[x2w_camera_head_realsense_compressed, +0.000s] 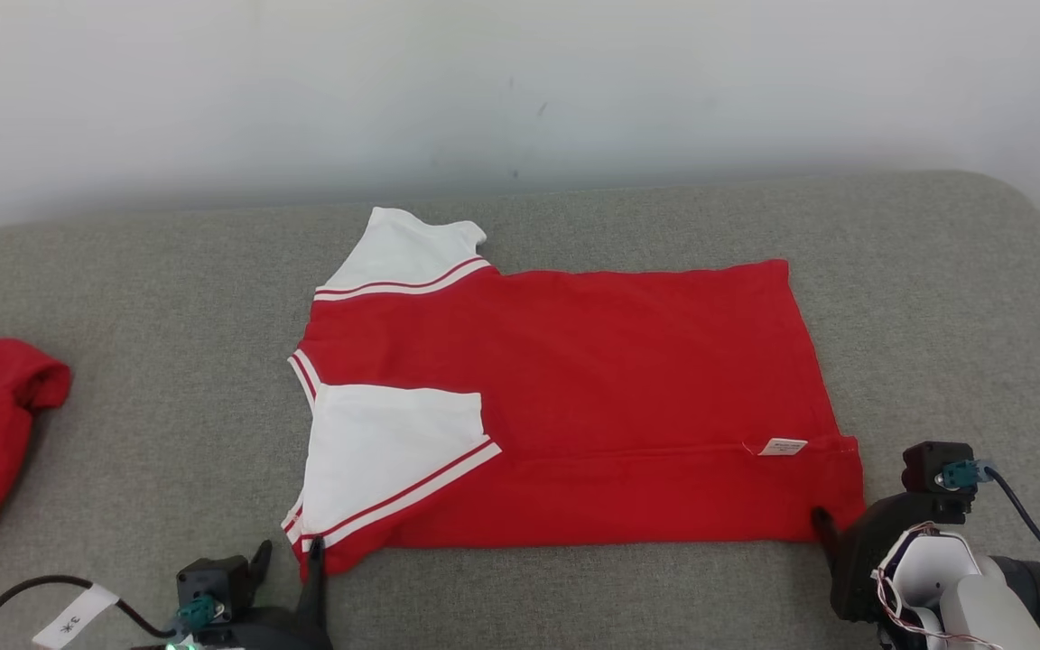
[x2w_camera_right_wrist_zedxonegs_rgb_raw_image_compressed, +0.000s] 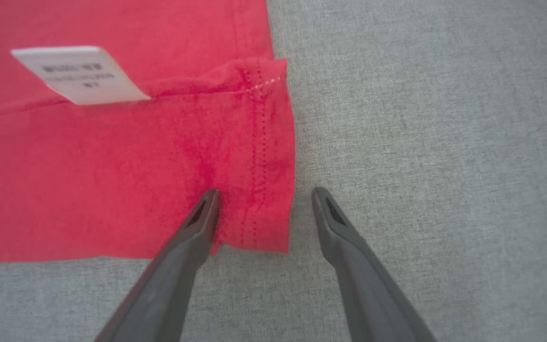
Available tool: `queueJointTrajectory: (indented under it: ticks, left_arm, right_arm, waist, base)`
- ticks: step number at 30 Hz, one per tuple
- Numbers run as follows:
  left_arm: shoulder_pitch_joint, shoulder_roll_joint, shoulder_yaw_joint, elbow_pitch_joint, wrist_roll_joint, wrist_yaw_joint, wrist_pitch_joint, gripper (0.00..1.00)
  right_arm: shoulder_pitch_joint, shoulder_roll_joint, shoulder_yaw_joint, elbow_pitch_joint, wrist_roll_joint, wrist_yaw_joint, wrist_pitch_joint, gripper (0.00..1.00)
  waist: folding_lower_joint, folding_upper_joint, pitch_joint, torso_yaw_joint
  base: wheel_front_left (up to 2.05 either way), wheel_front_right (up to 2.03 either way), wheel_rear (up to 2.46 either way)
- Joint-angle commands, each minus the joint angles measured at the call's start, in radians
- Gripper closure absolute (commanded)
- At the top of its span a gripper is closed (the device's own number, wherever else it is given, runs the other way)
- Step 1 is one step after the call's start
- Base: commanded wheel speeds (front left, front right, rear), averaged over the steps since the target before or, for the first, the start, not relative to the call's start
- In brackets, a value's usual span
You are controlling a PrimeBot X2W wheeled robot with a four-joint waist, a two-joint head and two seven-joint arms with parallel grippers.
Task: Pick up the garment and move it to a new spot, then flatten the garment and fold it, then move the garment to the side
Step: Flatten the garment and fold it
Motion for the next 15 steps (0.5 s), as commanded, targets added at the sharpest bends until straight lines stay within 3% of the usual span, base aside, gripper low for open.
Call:
queueJointTrajectory:
  ticks: [1, 2, 7, 9, 10, 11, 15]
  left_arm:
    - [0.000, -0.006, -0.004, 0.023, -0.012, -0.005, 0.013, 0.91]
    - [-0.004, -0.007, -0.007, 0.035, -0.014, -0.006, 0.018, 1.00]
    - [-0.022, -0.012, -0.015, 0.079, -0.025, -0.017, 0.017, 1.00]
    - [-0.032, -0.015, -0.019, 0.092, -0.026, -0.019, 0.016, 1.00]
    - [-0.038, -0.017, -0.021, 0.096, -0.027, -0.021, 0.016, 1.00]
    - [-0.043, -0.019, -0.022, 0.100, -0.031, -0.024, 0.015, 1.00]
    - [-0.062, -0.024, -0.029, 0.110, -0.041, -0.033, 0.005, 1.00]
  right_arm:
    - [0.010, 0.009, -0.004, 0.004, -0.004, -0.003, 0.012, 0.00]
    - [0.011, 0.013, -0.008, 0.004, -0.005, -0.003, 0.020, 0.00]
    - [0.013, 0.034, -0.019, 0.011, 0.029, -0.003, 0.069, 0.00]
    - [0.007, 0.042, -0.013, 0.012, 0.041, -0.002, 0.079, 0.52]
    - [0.004, 0.043, -0.009, 0.009, 0.043, -0.002, 0.078, 0.84]
    - [0.000, 0.041, -0.004, 0.006, 0.043, -0.002, 0.073, 1.00]
    - [-0.012, 0.028, 0.001, 0.001, 0.043, -0.002, 0.052, 1.00]
  waist:
    - [0.0000, 0.0000, 0.001, 0.000]
    - [0.0000, 0.0000, 0.001, -0.001]
    - [0.0000, 0.0000, 0.005, -0.003]
    - [0.0000, 0.0000, 0.007, -0.003]
    - [0.0000, 0.0000, 0.007, -0.002]
    - [0.0000, 0.0000, 0.008, -0.001]
    - [0.0000, 0.0000, 0.006, 0.005]
  base:
    - [0.00, 0.00, 0.00]
    - [0.00, 0.00, 0.00]
    - [0.00, 0.00, 0.00]
    - [0.00, 0.00, 0.00]
    - [0.00, 0.00, 0.00]
    - [0.00, 0.00, 0.00]
    - [0.00, 0.00, 0.00]
